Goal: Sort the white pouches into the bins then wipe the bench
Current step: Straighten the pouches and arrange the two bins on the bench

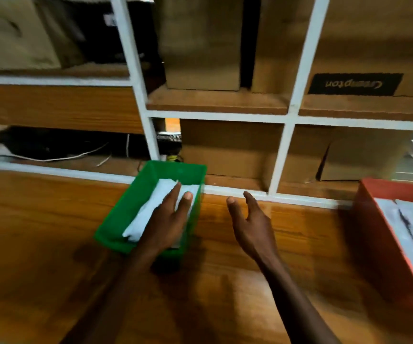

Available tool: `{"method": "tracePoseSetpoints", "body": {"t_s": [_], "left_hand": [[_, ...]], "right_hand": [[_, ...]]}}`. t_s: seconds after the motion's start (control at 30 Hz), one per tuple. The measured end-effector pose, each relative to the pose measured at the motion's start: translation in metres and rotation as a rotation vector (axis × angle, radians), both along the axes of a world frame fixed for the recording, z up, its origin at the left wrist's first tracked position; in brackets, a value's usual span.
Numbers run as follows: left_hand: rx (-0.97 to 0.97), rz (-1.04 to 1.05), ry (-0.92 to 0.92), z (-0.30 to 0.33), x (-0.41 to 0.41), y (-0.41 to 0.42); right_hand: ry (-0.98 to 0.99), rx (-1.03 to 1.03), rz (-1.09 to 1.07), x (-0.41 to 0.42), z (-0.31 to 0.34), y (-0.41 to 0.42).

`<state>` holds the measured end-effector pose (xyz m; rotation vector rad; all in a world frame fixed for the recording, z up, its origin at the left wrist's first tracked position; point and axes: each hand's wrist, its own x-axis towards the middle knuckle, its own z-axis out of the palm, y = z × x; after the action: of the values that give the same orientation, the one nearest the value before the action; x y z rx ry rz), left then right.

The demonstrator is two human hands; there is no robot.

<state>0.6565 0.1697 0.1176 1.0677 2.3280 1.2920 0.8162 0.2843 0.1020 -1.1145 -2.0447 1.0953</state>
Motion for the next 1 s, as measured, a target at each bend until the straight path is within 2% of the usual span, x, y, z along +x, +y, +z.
{"method": "tracePoseSetpoints", "body": {"t_s": [0.17,0.37,0.5,0.63,0.83,0.93,1.0], "left_hand": [[-0.023,0.034,-0.041,-0.003,-0.049,-0.016],[-0.174,0.005,0.010,-0.009,-0.124,-0.028],[-0.256,-0.003,0.013,-0.023,-0.185,-0.020],[-0.330,-0.064,-0.134,-0.054,-0.218,-0.009],[-0.141,-0.072,-0.543,-0.064,-0.196,0.007],[-0.091,-0.089,-0.646,-0.072,-0.172,0.022],[-0.087,-0.121,-0.648,-0.072,-0.147,0.034]], "right_hand": [[-0.001,-0.100,0.074,-0.058,-0.012,-0.010],[0.044,-0.227,0.064,-0.118,-0.026,-0.018],[-0.043,-0.277,-0.059,-0.149,-0.044,-0.012],[-0.066,-0.273,-0.161,-0.158,-0.053,-0.012],[0.076,-0.237,-0.206,-0.131,-0.081,0.014],[0.140,-0.301,-0.208,-0.098,-0.058,0.020],[0.177,-0.324,-0.237,-0.074,-0.042,0.027]]}}
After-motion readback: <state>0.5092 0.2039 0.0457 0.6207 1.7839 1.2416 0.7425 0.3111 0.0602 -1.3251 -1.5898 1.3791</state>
